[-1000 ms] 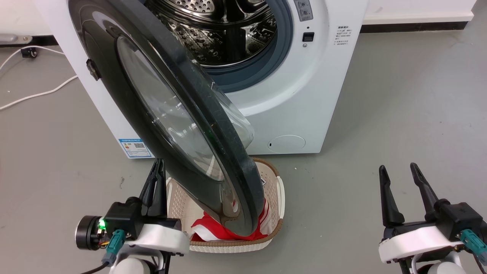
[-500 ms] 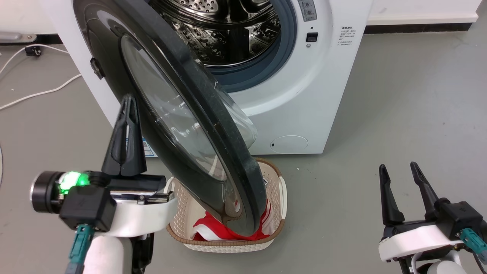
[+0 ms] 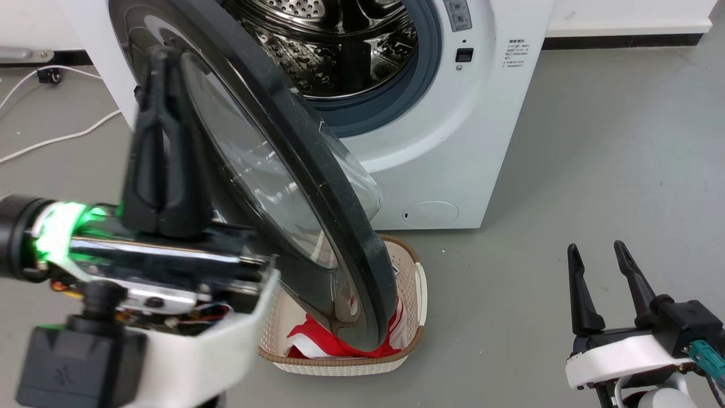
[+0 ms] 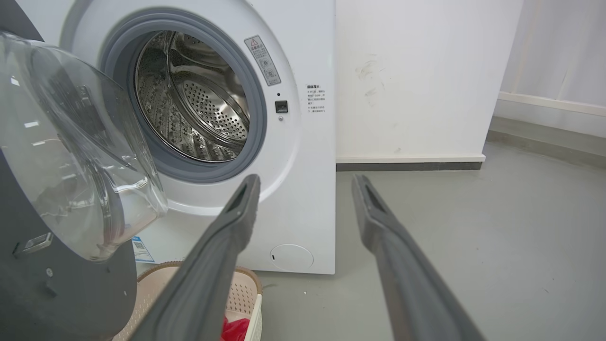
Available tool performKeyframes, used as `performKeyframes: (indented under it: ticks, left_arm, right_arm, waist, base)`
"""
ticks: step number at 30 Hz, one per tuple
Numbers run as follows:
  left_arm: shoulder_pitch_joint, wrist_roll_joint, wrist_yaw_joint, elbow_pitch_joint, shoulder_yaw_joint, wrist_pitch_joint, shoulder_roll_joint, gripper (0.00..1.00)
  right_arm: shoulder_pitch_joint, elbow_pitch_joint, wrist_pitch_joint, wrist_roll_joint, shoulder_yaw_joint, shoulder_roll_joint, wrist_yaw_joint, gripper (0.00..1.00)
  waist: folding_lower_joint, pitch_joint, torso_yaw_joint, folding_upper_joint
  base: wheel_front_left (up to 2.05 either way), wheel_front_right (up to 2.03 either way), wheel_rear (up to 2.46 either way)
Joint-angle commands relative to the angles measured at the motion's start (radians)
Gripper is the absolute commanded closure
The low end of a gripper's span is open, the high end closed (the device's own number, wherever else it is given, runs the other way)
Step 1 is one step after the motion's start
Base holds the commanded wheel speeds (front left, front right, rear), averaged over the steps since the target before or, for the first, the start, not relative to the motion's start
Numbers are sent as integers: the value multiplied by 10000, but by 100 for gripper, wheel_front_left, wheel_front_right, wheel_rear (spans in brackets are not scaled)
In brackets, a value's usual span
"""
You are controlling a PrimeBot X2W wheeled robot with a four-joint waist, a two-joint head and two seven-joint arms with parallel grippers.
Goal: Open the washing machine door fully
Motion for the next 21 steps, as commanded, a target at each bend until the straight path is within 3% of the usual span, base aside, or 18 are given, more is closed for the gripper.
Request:
performKeyframes:
  ticks: [1, 12, 21]
  left_arm:
    - [-113, 34, -90, -78, -220, -5, -23, 100]
    - [184, -367, -957, 174, -2828, 675, -93, 100]
    - [1496, -935, -1245, 795, -4927, 1561, 323, 100]
  right_arm:
    - [-48, -25, -26, 81, -8, 37, -7, 0]
    - [7, 33, -5, 117, 1, 37, -7, 0]
    - [171, 104, 77, 187, -4, 36, -7, 0]
  waist:
    - [0, 8, -8, 0]
    - [0, 37, -70, 0]
    - [0, 1, 11, 0]
  base:
    - [0, 0, 0]
    - [0, 0, 0]
    - [0, 0, 0]
